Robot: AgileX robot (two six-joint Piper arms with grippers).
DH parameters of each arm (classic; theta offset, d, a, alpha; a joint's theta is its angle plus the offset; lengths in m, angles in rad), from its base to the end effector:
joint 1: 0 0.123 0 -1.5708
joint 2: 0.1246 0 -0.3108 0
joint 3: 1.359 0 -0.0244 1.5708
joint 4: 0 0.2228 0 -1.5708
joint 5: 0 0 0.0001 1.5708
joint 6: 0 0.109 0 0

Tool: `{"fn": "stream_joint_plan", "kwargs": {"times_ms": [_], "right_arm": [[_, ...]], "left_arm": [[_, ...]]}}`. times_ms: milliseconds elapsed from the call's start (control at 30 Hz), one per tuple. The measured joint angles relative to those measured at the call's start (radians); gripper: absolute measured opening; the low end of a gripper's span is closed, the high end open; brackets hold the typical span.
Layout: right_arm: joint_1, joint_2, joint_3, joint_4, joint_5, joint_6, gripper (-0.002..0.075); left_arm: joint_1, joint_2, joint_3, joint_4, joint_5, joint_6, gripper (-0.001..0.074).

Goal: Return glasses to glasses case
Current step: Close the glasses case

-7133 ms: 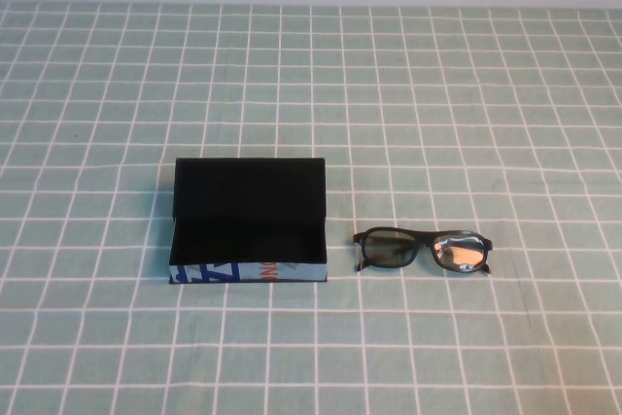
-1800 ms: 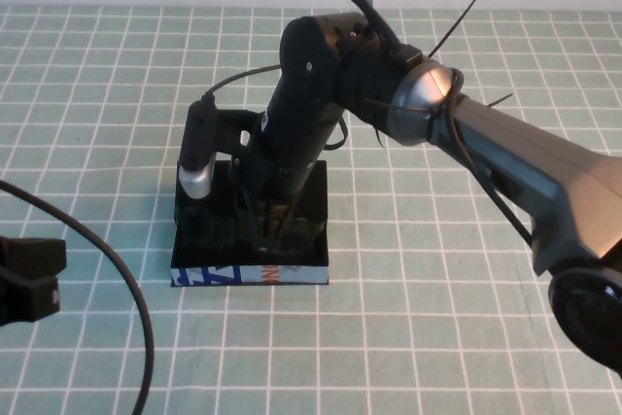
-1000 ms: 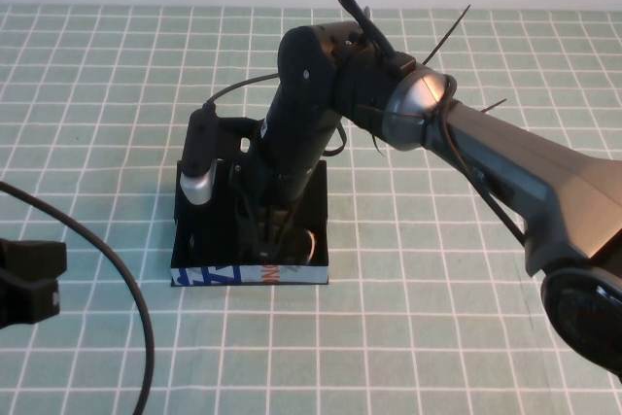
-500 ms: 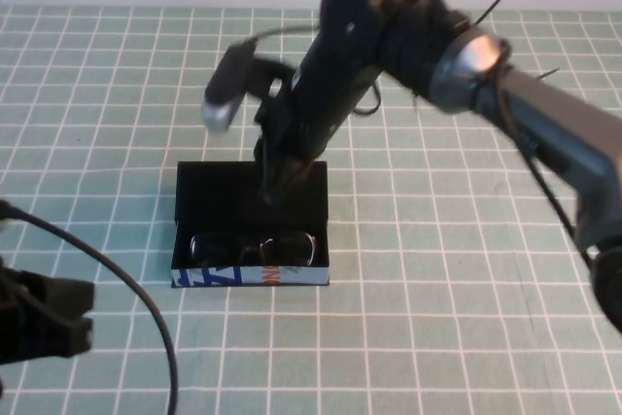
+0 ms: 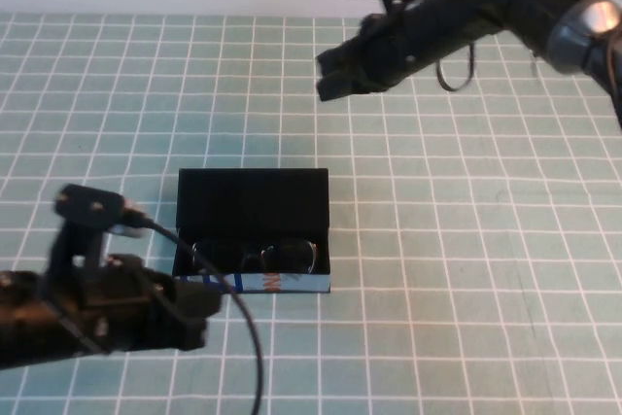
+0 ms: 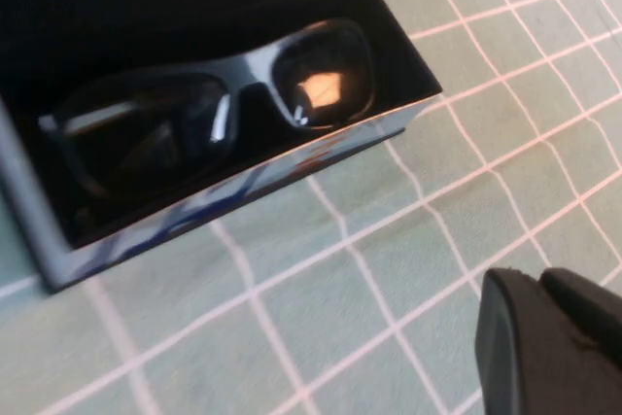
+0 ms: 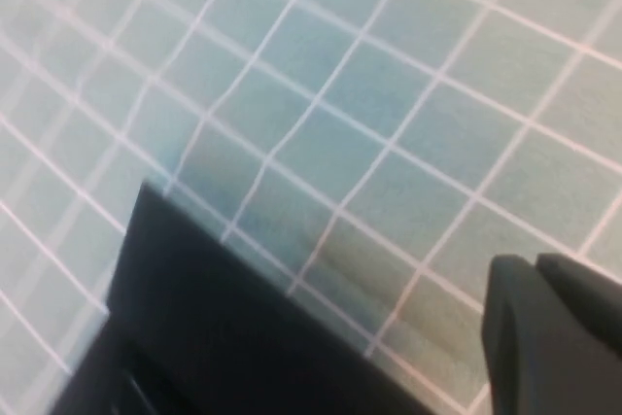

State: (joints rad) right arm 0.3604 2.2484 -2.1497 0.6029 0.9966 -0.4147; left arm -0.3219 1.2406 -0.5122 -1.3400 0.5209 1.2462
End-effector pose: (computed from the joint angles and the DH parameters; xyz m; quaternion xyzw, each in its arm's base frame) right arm 0.4540 0.2266 0.2848 -0.2673 0.8817 0.2770 0.2727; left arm 0.1711 -0.1128 0.2471 0.2129 0.8716 -0.2978 0.3260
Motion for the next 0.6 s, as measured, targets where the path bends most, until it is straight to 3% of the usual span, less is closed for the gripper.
{"fn": "stream_joint_plan", "kwargs": {"times_ms": [233, 600], "right_arm": [[-0.117, 0.11, 0.0, 0.166, 0.102, -0.013, -0.0011], [-0.124, 0.248, 0.004, 0.389, 0.134, -0.083, -0.0011]], "left_arm": [[-0.129, 0.202, 0.0, -0.328, -0.076, 0.297, 0.0001], [-0.151, 0.346, -0.046, -0.379, -0.229, 0.409, 0.0001]]}}
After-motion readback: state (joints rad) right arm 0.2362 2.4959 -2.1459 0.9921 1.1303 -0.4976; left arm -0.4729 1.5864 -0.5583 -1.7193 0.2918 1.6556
